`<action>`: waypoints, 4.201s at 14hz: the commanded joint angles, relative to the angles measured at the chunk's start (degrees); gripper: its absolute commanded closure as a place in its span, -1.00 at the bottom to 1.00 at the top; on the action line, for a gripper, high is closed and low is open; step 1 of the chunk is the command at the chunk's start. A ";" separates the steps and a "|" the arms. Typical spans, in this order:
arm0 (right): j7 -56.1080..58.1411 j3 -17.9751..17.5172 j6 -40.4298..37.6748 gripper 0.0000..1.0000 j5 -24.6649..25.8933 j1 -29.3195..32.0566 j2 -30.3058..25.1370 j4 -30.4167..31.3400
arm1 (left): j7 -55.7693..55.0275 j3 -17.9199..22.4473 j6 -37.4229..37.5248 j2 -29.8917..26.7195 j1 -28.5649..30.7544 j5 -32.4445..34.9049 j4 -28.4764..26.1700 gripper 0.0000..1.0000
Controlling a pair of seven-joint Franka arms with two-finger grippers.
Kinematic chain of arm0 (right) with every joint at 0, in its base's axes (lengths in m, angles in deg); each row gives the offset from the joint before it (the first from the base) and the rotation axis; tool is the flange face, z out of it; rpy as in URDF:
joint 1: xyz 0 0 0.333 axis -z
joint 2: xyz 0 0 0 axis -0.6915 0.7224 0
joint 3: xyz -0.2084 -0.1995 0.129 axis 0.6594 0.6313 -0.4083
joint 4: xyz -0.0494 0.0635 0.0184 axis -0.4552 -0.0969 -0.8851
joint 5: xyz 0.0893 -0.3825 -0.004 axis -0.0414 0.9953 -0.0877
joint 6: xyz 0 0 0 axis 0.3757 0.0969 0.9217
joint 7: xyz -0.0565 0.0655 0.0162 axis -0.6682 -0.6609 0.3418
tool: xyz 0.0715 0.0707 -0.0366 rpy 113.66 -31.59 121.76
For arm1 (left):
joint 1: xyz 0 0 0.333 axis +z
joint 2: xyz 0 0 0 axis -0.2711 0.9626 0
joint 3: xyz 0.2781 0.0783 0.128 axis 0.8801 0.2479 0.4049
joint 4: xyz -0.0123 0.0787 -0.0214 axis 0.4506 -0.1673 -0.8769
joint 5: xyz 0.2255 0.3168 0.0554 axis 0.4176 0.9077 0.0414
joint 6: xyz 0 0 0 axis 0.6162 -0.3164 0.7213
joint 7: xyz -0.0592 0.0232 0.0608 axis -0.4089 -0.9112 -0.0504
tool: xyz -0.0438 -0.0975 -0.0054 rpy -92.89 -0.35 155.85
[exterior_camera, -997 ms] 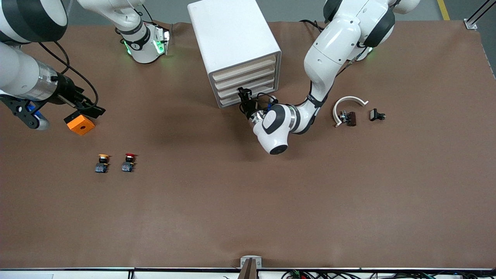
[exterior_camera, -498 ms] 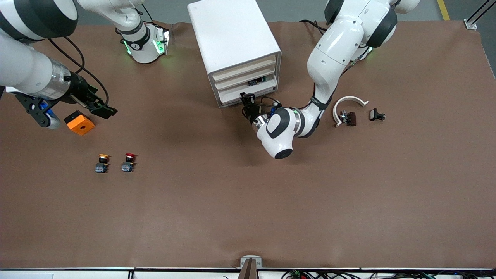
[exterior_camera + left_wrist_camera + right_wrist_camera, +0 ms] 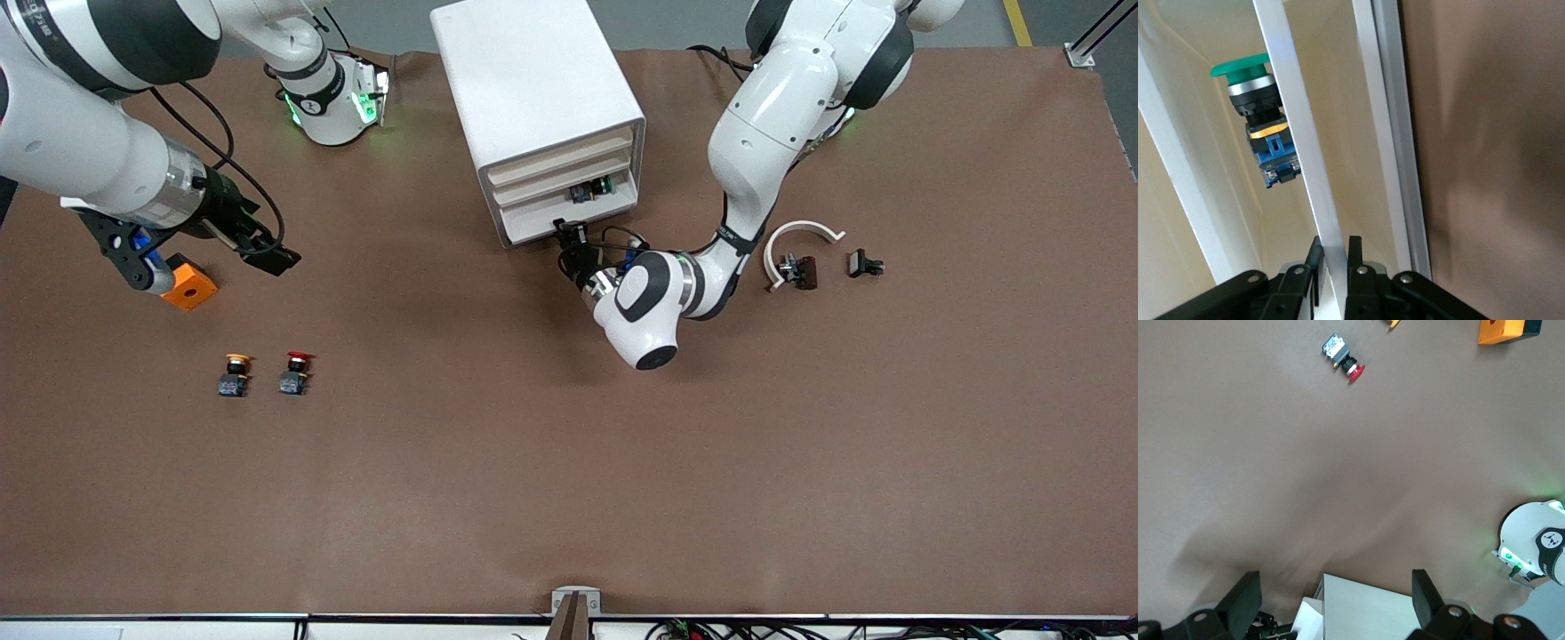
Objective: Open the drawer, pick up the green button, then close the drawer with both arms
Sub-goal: 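Pull the drawer open with the left gripper while the right gripper approaches, then reach the right gripper into the drawer while the left gripper withdraws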
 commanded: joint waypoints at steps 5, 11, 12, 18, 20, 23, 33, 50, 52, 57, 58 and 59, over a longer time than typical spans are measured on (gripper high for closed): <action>-3.07 0.35 0.92 -1.00 -1.26 -1.53 0.94 -0.71 | 1.66 4.25 -1.82 0.74 0.25 -0.23 3.05 0.85; -5.71 0.35 1.88 -1.00 -1.17 -3.55 1.38 -0.71 | 2.28 4.60 -3.74 0.82 1.83 -0.14 4.38 0.79; -6.40 0.35 1.88 -1.00 -1.17 -4.07 1.38 -0.71 | 2.37 4.69 -4.27 0.82 2.18 -0.14 4.38 0.79; -8.08 0.35 2.67 -1.00 -1.08 -5.57 1.82 -0.71 | 3.16 4.69 -6.47 1.00 3.41 -0.23 4.99 0.79; -9.74 0.35 2.76 -1.00 -1.08 -5.75 1.91 -0.71 | 3.42 5.13 -7.09 1.00 3.59 -0.23 5.17 0.69; -12.55 0.35 4.25 -1.00 -1.08 -7.68 2.70 -0.89 | 3.42 5.57 -7.09 0.56 3.59 -0.14 5.17 -0.97; -23.27 0.35 9.17 -1.00 -0.91 -14.88 6.12 -0.98 | 11.74 7.59 -6.65 -8.91 3.41 16.68 6.31 -1.00; -55.27 0.26 26.40 -1.00 -2.57 -33.34 24.31 -2.82 | 81.45 7.50 -3.57 -38.80 14.21 60.24 0.78 -1.00; -55.62 0.35 26.40 -1.00 -4.06 -34.57 26.51 -5.71 | 84.18 7.42 -3.57 -41.35 16.76 60.24 0.60 -1.00; -55.80 0.35 28.24 -1.00 -4.16 -37.91 30.12 -8.53 | 94.55 7.15 -2.61 -47.24 22.03 59.54 -2.99 -1.00; -55.80 0.35 28.60 -1.00 -4.16 -38.61 30.82 -8.53 | 95.96 7.15 -3.04 -48.38 22.91 59.45 -4.66 -1.00; -55.89 0.35 28.69 -1.00 -4.07 -39.23 31.61 -8.71 | 97.28 7.15 -3.92 -49.87 23.44 59.36 -6.94 -1.00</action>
